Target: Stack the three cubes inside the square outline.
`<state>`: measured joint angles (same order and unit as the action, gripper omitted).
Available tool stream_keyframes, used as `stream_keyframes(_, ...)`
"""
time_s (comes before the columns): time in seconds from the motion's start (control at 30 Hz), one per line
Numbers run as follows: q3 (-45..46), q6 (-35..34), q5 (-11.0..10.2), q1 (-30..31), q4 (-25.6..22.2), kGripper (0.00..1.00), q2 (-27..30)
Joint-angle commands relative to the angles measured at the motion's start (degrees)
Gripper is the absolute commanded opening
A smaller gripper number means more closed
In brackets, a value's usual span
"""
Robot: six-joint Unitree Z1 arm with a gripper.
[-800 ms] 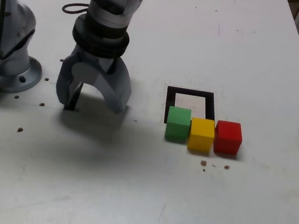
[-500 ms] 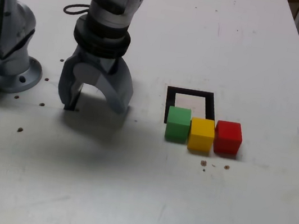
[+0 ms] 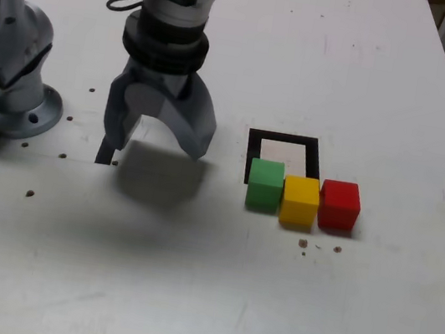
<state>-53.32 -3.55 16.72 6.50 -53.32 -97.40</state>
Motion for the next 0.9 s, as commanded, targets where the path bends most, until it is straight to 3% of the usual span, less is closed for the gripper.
stream_keyframes(0.0,-1.8,-0.5,-0.9,-0.1,-1.1,0.92,0.1)
stream_keyframes(0.4,-16.7,-1.8,-9.2,-1.6,-12.2,0.91,-1.3)
stream_keyframes(0.57,-21.8,-1.8,-11.2,-2.5,-15.9,0.90,-2.6)
stream_keyframes(0.87,-27.3,-0.6,-12.7,-3.9,-17.1,0.89,-6.0)
